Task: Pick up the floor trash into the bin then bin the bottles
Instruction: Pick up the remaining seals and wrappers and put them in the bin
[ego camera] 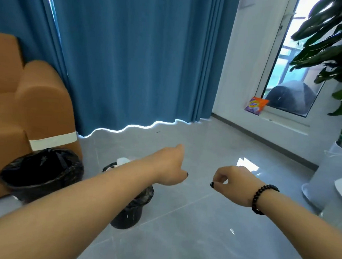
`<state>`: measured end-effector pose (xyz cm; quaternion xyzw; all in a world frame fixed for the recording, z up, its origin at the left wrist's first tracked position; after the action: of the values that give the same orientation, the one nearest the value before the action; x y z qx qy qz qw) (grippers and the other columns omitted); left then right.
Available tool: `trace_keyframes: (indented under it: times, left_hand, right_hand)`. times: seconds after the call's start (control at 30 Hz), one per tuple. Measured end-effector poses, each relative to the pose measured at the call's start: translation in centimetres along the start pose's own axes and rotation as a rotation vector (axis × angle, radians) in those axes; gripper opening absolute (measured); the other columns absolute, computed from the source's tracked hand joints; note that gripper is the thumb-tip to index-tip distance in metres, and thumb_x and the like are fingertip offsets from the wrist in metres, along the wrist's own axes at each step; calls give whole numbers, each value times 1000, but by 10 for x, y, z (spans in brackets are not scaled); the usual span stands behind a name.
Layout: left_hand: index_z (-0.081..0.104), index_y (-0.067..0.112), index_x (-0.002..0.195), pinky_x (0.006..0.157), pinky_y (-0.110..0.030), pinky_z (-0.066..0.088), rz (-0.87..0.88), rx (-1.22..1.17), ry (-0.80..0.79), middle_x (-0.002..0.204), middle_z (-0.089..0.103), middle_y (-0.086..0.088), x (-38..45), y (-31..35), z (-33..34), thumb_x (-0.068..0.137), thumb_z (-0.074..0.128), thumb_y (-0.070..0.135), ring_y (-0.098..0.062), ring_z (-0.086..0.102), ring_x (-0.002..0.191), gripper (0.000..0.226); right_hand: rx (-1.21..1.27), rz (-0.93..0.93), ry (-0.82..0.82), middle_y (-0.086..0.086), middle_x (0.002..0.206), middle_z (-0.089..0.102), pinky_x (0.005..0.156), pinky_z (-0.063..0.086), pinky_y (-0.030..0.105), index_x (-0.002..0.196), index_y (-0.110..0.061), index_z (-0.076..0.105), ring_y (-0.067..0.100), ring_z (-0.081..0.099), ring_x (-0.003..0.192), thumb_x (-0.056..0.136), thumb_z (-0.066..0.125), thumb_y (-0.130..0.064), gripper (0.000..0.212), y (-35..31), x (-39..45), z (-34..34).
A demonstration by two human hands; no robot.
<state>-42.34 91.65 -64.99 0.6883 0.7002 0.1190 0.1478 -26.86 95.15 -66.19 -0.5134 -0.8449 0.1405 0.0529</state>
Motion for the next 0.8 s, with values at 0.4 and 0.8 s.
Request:
trace_keyframes:
  times: [0.4, 0.8]
  left_hand:
    - [26, 14, 145, 85, -29, 50, -125, -223, -69, 112, 62, -5, 60, -36, 56, 87, 56, 28, -20, 59, 102, 67]
    - [39, 21, 138, 105, -28, 33, -461, -533, 484, 139, 39, 3, 67, -206, 48, 87, 61, 21, -16, 40, 128, 56]
  right_hand:
    - [187, 334, -58, 1, 92, 65, 69, 48, 25, 85, -18, 62, 18, 63, 86, 90, 55, -24, 10, 79, 52, 56]
    - [856, 445, -287, 12, 95, 57, 71, 57, 37, 101, -6, 54, 29, 64, 84, 92, 55, -13, 11, -29, 179, 221]
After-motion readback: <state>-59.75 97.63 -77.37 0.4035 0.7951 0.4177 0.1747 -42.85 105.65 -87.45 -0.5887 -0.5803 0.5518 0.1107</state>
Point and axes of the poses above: each hand's wrist, its own x-axis towards the middle knuckle, its own z-axis out of the palm, y = z × x, the point moved 10 cm from there along x, towards the middle knuckle
